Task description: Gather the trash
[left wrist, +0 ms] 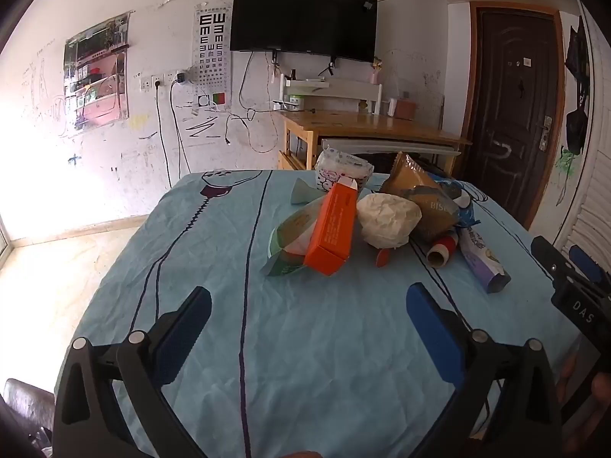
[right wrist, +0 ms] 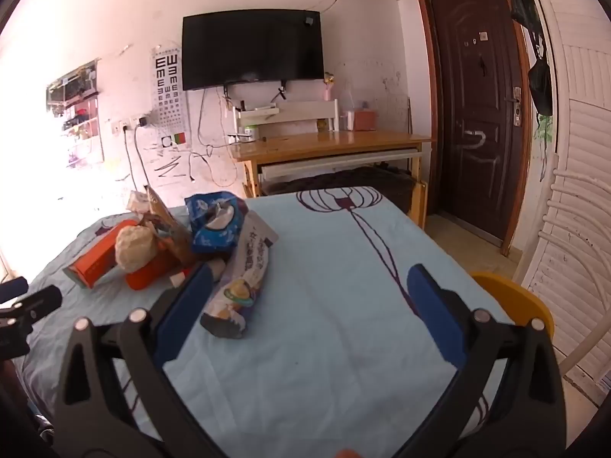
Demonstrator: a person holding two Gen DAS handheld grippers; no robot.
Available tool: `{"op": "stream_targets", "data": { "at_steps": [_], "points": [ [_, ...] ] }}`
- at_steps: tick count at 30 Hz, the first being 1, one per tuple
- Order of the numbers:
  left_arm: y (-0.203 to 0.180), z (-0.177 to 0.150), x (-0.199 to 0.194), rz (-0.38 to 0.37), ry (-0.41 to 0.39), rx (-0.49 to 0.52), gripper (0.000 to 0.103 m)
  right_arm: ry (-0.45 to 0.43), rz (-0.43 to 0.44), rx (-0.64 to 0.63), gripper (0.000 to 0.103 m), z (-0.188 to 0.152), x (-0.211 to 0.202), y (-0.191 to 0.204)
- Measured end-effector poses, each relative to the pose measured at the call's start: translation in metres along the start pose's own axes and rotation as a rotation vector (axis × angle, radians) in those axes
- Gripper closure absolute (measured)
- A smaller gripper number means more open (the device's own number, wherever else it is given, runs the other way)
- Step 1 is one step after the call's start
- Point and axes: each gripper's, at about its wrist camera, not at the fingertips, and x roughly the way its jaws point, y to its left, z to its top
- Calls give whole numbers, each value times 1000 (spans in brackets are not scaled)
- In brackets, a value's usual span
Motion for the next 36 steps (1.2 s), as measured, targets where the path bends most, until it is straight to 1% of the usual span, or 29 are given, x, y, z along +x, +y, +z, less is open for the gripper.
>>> {"op": "stream_targets", "data": {
  "at_steps": [9,10,16,21,30,31,32,36],
  "points": [
    [0,0,0,-2,3,-3,6,-1,-17,-26,5,0,0,3],
    [0,0,0,-2,3,-3,6,-7,-6,-8,5,3,1,-1],
    [0,0,0,-3,4,-3,6,-8,-7,-11,5,4,4,3],
    [0,0,0,-3,4,-4,6,-10,-4,-13,5,2,-5,2],
    [-4,-1,-1,-6,6,-4,6,-13,-3,-19,5,4,-6,2],
    [-4,-1,-2,4,-1,3,6,-13,-3,-19,5,3,-6,2],
    [-4,-1,-1,-6,6,-4,6,-13,-4,-19,5,3,-6,2],
    [-4,-1,-1,-6,7,-4,6,-13,-3,-19,5,4,-6,2]
  ]
}}
